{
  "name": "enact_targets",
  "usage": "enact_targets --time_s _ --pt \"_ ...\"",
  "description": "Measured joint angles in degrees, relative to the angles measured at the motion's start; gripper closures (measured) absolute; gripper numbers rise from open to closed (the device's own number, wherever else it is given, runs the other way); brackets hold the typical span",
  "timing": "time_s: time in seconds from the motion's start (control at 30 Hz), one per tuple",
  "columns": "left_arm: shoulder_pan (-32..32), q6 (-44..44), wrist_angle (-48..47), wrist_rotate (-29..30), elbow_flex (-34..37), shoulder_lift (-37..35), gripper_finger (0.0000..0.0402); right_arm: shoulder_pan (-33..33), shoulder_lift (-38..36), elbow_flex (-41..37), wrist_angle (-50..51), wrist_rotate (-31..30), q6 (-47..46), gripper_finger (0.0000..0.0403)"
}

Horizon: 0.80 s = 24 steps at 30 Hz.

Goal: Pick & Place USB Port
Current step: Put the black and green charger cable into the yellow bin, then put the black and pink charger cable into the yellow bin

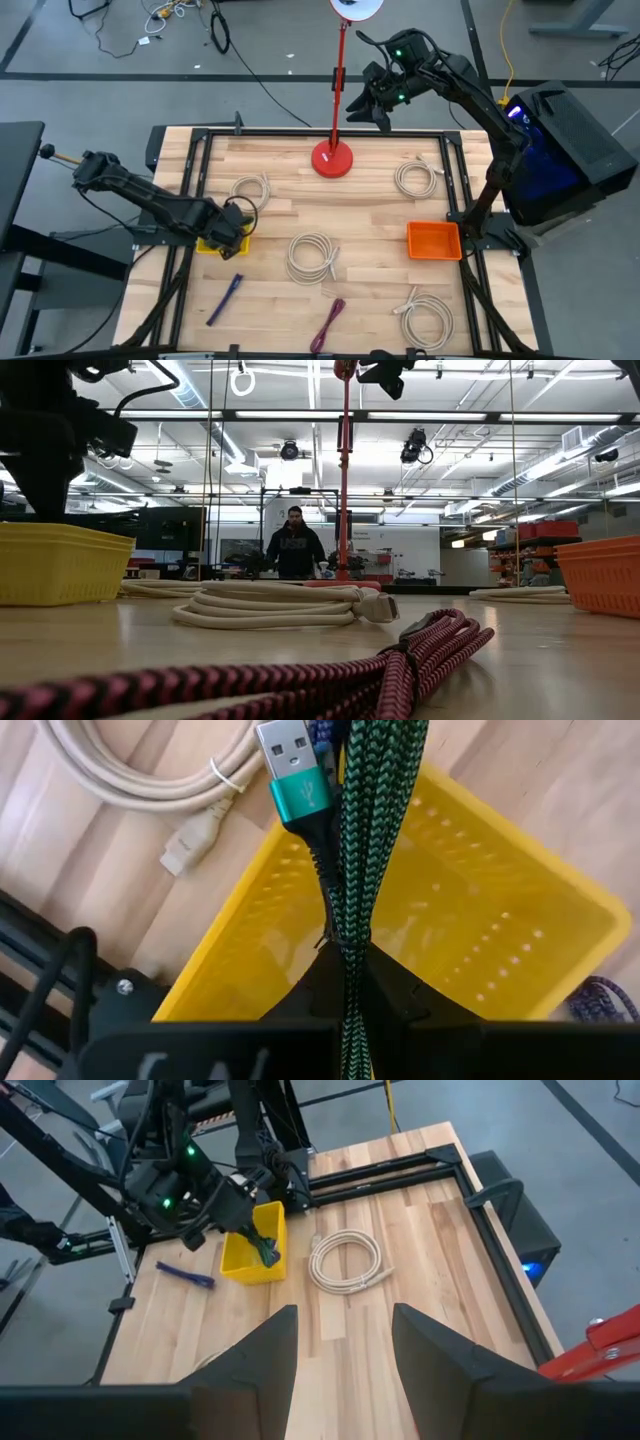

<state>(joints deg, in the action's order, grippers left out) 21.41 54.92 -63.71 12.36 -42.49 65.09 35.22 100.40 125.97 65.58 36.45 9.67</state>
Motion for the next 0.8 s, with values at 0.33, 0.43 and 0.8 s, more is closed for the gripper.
enact_targets --time_s 0.33,0.43,0.8 --pt "0.0 1.5 1.4 -3.2 1.0 0.1 0.0342 0.0 0.0 0.0 -0.2 0.0 -0.2 0.0239" --pt "0.0 2.8 0.6 -4.3 1.1 0.1 0.0329 0.0 0.0 0.0 -0.2 0.0 -0.2 0.0239" --pt "-0.1 7.7 0.3 -2.4 0.6 0.0 0.0275 0.0 0.0 0.0 -0.4 0.0 0.9 0.0239"
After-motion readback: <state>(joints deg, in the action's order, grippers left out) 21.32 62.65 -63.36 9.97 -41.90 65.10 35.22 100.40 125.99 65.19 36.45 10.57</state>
